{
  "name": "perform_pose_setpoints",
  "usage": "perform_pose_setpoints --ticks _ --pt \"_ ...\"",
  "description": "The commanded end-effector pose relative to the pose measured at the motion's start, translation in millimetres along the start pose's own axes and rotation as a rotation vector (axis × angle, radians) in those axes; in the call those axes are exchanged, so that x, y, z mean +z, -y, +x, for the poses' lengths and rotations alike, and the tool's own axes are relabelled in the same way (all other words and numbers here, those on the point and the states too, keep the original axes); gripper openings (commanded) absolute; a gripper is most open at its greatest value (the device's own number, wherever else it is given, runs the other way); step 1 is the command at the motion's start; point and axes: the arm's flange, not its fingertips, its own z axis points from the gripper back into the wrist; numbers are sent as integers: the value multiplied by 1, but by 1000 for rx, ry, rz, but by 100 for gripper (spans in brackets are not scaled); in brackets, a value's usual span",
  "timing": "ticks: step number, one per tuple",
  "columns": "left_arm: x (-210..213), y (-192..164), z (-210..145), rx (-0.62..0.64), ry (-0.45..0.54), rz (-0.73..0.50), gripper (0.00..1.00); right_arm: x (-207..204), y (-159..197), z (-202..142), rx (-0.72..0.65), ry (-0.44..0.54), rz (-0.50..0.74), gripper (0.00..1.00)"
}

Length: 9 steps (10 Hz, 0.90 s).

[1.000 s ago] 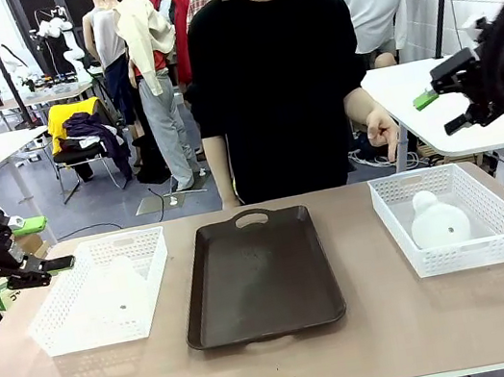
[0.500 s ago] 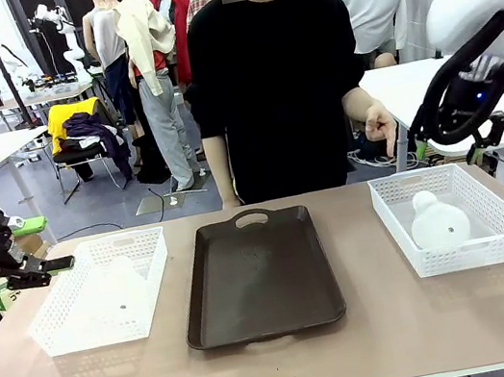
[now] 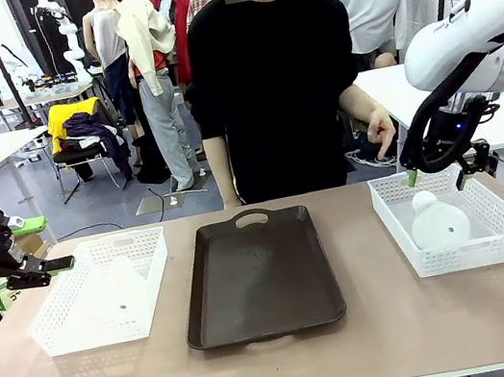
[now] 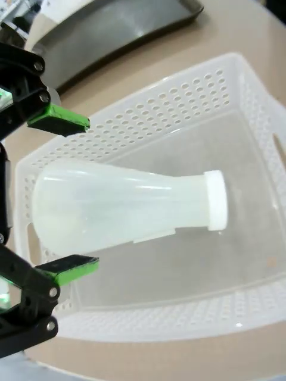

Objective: Prepare the laboratory tools.
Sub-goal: Pick up the Big flask that the person points to.

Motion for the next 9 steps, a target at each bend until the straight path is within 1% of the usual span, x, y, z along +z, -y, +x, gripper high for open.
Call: perform_pose_setpoints --ticks 1,2,4,5,6,7,8,9 --pt "1 3 -2 -4 -2 -8 100 4 -2 3 -6 96 -8 100" --pt "1 3 -2 -4 -2 -8 100 0 0 0 0 0 0 100" --pt "1 3 -2 -4 -2 -8 100 0 0 0 0 0 0 100" --pt "1 3 -2 -4 -2 -8 100 2 -1 2 2 24 4 100" --pt "1 3 -2 -4 -2 -8 100 -15 -4 4 -11 70 -156 100" --pt "1 3 -2 -4 -2 -8 100 -28 -6 8 -20 82 -173 100" --pt "1 3 -2 -4 -2 -8 100 -39 -9 10 -23 112 -163 100" --pt "1 3 -2 -4 -2 -8 100 -49 -12 11 -32 156 -200 100"
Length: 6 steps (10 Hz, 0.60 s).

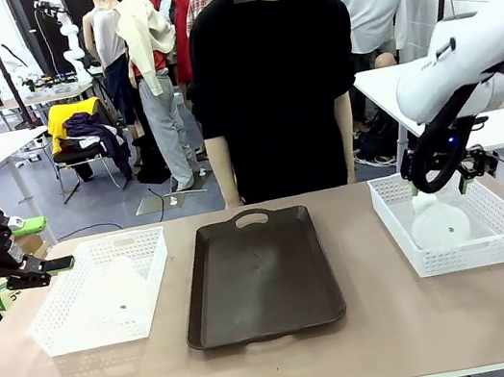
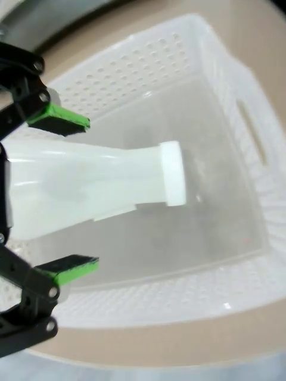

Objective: Prepare the laboratory tools.
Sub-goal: Pick up the Big flask that the person points to.

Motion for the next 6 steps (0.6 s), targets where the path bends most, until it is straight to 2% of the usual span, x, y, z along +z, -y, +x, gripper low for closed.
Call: perform_pose_setpoints --ticks 1,3,6 --pt "1 3 -2 -4 -2 -8 100 -19 -10 -4 -48 100 -56 100" --pt "1 3 -2 -4 -2 -8 100 -27 -11 -2 -97 148 -24 100" --pt "1 3 -2 -4 -2 -8 100 -35 -16 0 -141 136 -31 100"
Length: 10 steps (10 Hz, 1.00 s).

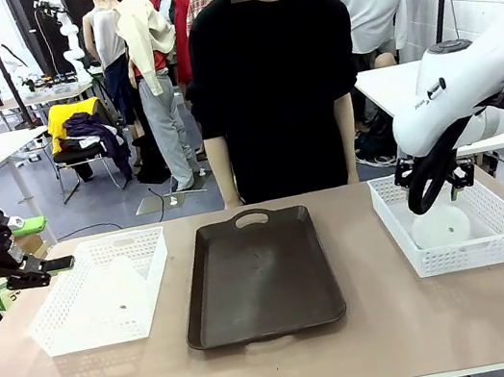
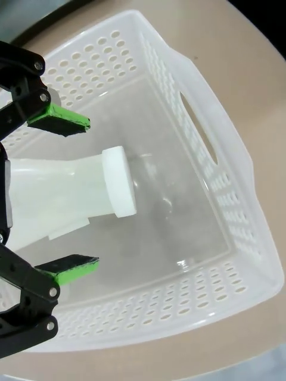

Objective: Prepare the laboratory tools.
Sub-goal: Pick up the Big flask that the person points to.

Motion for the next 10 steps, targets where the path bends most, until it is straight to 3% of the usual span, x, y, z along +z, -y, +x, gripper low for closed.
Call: perform_pose_setpoints --ticks 1,7,8,10 --pt "1 3 -2 -4 -2 -8 100 -11 -7 -5 -29 21 -27 100" --pt "1 3 -2 -4 -2 -8 100 -24 -14 6 68 2 -48 100" --pt "1 3 -2 -4 -2 -8 100 -23 -15 6 79 4 -51 95" --pt "1 3 -2 -4 -2 -8 100 -23 -17 7 78 -11 -61 67"
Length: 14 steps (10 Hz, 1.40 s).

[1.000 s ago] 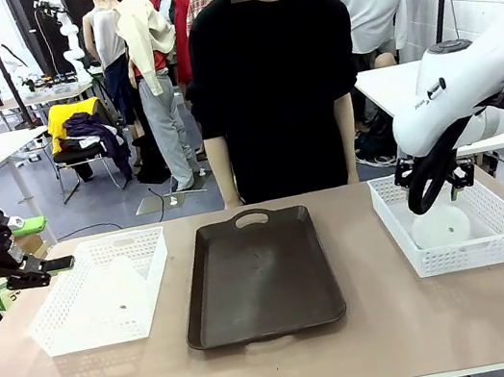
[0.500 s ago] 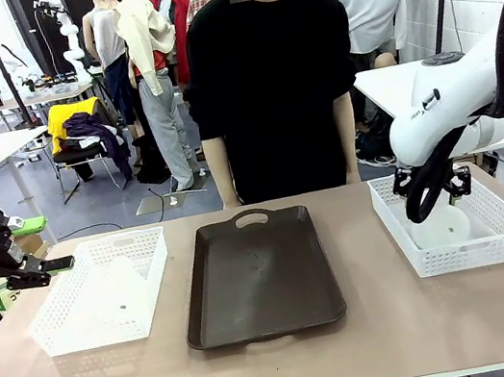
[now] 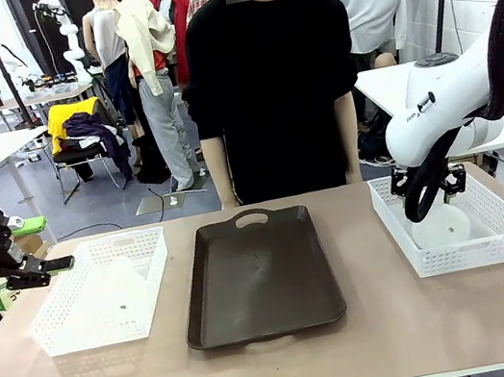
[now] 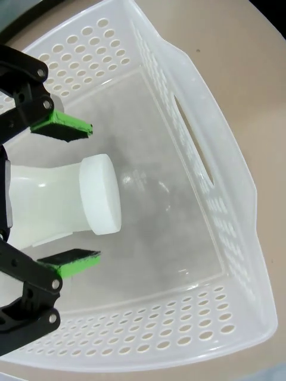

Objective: Prepare the laboratory tools.
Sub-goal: Pick up the Big flask that the person points to.

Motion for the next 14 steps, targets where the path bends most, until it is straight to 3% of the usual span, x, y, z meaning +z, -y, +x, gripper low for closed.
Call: perform_pose_setpoints --ticks 1,4,5,14 --pt "1 3 -2 -4 -2 -8 100 -4 -4 5 12 -21 -35 51" --pt "1 3 -2 -4 -2 -8 100 -10 1 6 -1 -52 -46 4" --pt "1 3 -2 -4 -2 -8 100 -7 3 8 -9 -45 -43 0" --pt "1 3 -2 -4 -2 -8 100 -4 12 7 -22 -41 -34 0"
